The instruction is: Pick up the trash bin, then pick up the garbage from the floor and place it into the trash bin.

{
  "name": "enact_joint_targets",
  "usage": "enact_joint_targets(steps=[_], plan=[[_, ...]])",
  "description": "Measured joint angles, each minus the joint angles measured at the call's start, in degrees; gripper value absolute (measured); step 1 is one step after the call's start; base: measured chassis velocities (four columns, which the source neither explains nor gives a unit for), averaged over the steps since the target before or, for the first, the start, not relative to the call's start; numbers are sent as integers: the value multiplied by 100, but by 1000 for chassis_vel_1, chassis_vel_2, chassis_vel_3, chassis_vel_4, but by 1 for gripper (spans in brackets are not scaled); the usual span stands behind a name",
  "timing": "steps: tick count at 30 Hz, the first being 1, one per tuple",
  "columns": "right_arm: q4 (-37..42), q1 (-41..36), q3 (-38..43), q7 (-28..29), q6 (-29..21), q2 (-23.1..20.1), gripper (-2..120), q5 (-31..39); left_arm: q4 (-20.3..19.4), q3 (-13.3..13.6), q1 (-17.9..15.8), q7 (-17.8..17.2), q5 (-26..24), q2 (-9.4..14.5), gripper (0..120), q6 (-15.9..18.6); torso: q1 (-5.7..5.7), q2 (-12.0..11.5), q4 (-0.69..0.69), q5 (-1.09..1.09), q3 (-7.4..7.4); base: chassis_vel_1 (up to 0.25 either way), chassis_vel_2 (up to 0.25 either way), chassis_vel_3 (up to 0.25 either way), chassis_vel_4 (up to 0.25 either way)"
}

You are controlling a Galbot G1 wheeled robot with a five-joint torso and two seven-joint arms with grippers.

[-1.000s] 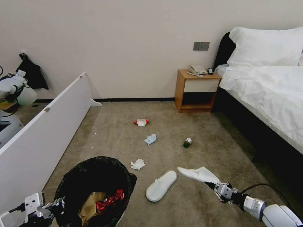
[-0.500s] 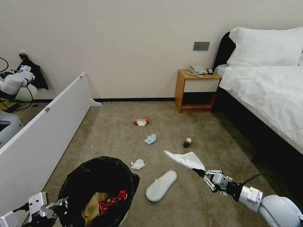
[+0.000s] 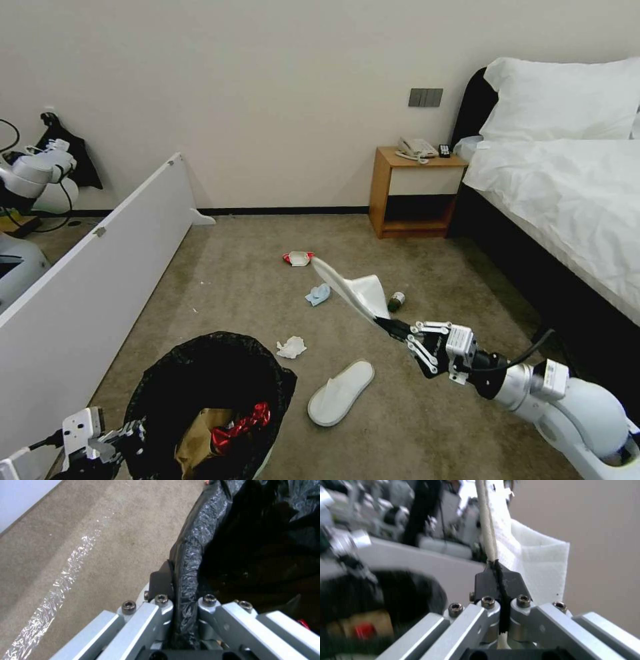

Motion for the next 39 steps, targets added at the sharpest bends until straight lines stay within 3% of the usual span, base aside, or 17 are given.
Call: enact_joint_targets(steps=[8,22,39], plan=[[443,827,-664,-13,-261,12,0,982,0,31,18,4,49,-53,3,0,0,0,-1,-1,0,0,0,0,0],[598,2277,-2131,-8,-700,508,0,2198,0,10,19,13,78,-112,3,0,0,0,-1,-1,0,0,0,0,0],[387,2715,-3340,18,-768,731,0,2185,0,15,1,12,37,-124,3,0,0,0,-1,0,0,0,0,0,0]])
